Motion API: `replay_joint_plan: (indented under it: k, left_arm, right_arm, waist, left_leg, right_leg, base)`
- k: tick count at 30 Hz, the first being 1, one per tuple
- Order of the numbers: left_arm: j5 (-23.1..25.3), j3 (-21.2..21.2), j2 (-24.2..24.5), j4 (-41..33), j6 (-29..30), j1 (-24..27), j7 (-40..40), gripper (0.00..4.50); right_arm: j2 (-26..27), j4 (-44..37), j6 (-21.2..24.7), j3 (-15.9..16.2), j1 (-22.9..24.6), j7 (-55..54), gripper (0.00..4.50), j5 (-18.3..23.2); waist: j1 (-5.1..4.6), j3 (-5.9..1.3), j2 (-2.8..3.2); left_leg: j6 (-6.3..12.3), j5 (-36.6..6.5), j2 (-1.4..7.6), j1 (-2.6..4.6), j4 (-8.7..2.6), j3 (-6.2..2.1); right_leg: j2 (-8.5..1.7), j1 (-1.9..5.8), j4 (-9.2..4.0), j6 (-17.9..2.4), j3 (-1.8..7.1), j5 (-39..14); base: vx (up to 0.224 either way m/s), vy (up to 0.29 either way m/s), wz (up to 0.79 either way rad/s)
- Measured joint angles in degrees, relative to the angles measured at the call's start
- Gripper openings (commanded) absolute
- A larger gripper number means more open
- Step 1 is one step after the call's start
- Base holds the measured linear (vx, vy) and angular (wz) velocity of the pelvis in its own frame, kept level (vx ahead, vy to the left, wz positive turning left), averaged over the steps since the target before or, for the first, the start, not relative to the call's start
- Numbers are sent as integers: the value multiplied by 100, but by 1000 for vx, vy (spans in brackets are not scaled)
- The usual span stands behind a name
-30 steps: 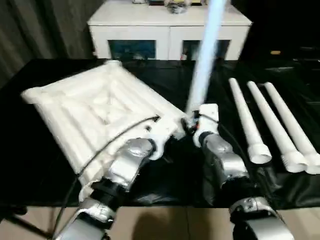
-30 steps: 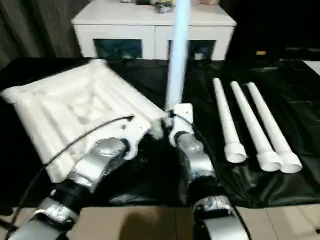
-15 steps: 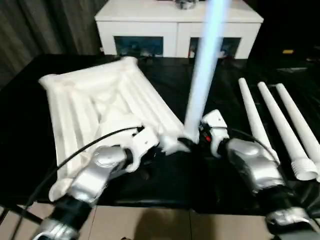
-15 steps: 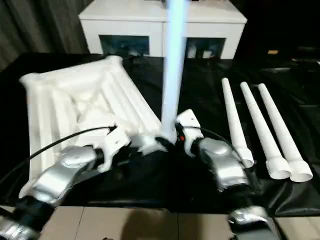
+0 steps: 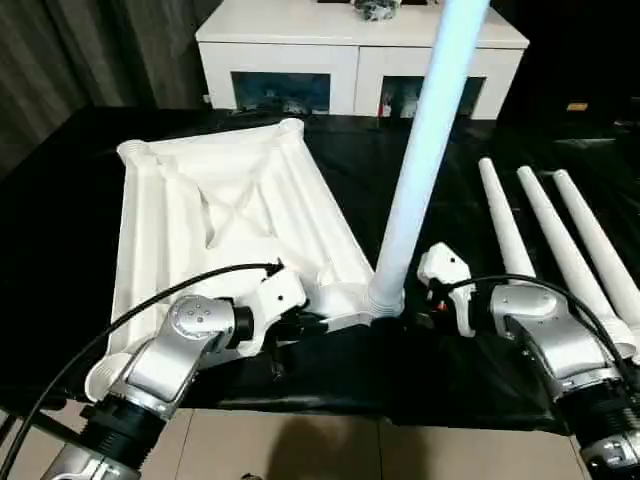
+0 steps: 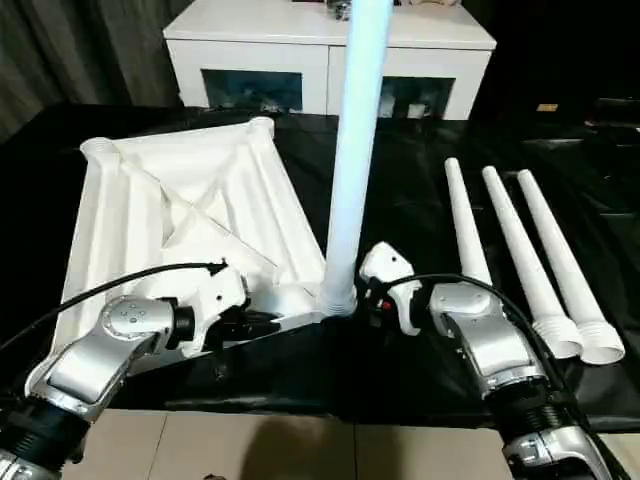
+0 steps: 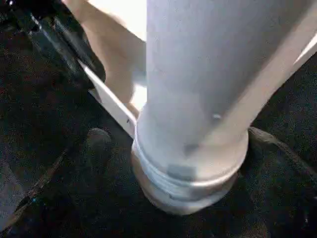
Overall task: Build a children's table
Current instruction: Rotate leg to tighten
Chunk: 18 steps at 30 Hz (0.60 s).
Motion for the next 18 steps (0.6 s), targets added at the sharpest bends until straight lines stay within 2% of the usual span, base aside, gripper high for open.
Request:
replay_joint_plan:
  k: [7, 11, 13, 15, 18]
  left_arm:
    - [-17, 1, 10, 0, 1, 0, -8, 0]
    - [-28, 1, 27, 0, 2, 3, -29, 0]
    - [-32, 2, 35, 0, 2, 4, -43, 0]
    - [-40, 2, 46, 0, 2, 6, -56, 0]
    - [-55, 2, 59, 0, 2, 10, -74, 0]
  right_arm:
    - [82, 33, 27, -51, -7, -2, 399, 51]
    - [100, 111, 12, -58, -39, -23, 371, 48]
    - [105, 111, 12, -58, -39, -28, 340, 47]
    - [108, 112, 13, -60, -39, -64, 336, 45]
    - [113, 113, 18, -65, -39, -76, 297, 44]
  waist:
    - [-1, 0, 0]
    - [-1, 0, 0]
    - [-1, 0, 0]
    - [0, 0, 0]
    - [0, 0, 0]
  left_leg:
    - [0, 0, 0, 0, 0, 0]
    - [0, 0, 1, 0, 3, -1]
    - [0, 0, 1, 0, 5, -1]
    - [0, 0, 1, 0, 7, -1]
    - [0, 0, 1, 1, 10, -1]
  right_leg:
    - [0, 0, 3, 0, -1, 0]
    - [0, 0, 6, -1, -1, 0]
    - [0, 0, 8, -1, -1, 0]
    - [0, 0, 11, -1, -1, 0]
    - [0, 0, 15, 0, 0, 0]
  base:
    - [0, 0, 0]
    - [0, 0, 0]
    - [0, 0, 0]
    - [0, 0, 0]
    - [0, 0, 0]
